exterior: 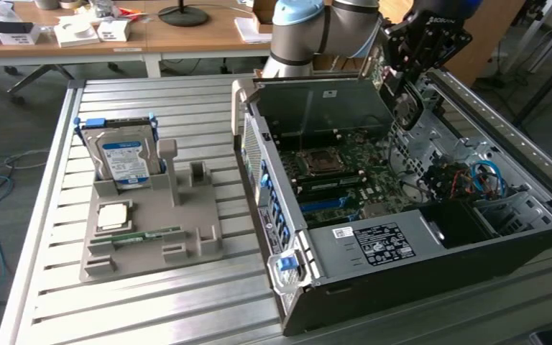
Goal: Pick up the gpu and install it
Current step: 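Pick up the gpu and move the gpu toward the slot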
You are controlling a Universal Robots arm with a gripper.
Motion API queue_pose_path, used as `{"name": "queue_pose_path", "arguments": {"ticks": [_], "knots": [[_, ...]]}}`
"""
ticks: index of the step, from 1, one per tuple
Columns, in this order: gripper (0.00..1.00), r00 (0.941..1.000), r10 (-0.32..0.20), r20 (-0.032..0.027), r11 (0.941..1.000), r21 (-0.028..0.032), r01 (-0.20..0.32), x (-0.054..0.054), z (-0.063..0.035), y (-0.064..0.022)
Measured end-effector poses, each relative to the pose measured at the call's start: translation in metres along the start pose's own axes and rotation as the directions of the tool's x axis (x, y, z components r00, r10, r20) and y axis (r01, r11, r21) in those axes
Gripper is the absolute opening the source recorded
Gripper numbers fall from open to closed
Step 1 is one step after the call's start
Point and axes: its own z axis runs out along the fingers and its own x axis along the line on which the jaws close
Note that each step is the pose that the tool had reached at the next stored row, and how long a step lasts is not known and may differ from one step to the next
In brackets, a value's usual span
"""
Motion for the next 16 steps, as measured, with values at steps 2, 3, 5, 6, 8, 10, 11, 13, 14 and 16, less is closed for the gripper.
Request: {"name": "queue_pose_path", "arguments": {"ticks": [2, 3, 5, 6, 8, 10, 11, 13, 14, 16], "knots": [[0.26, 1.0000, 0.000, 0.0000, 1.0000, 0.0000, 0.000, 0.0000, 0.0008, -0.0001], [0.26, 1.0000, 0.000, 0.0000, 1.0000, -0.0001, 0.000, 0.0000, 0.0008, -0.0001], [0.26, 1.0000, 0.000, 0.0000, 1.0000, 0.0000, 0.000, 0.0000, 0.0008, -0.0001], [0.26, 1.0000, 0.000, 0.0000, 1.0000, -0.0001, 0.000, 0.0000, 0.0009, -0.0001], [0.26, 1.0000, 0.000, 0.0000, 1.0000, -0.0001, 0.000, 0.0000, 0.0009, -0.0001], [0.26, 1.0000, 0.000, 0.0000, 1.0000, -0.0001, 0.000, 0.0000, 0.0009, -0.0001], [0.26, 1.0000, 0.000, 0.0000, 1.0000, 0.0000, 0.000, 0.0000, 0.0009, -0.0001], [0.26, 1.0000, 0.000, 0.0001, 1.0000, -0.0005, 0.000, 0.0000, 0.0021, -0.0002], [0.26, 1.0000, 0.000, 0.0000, 1.0000, -0.0003, 0.000, 0.0000, 0.0034, -0.0004], [0.26, 1.0000, 0.000, 0.0000, 1.0000, -0.0002, 0.000, 0.0000, 0.0061, -0.0006]]}}
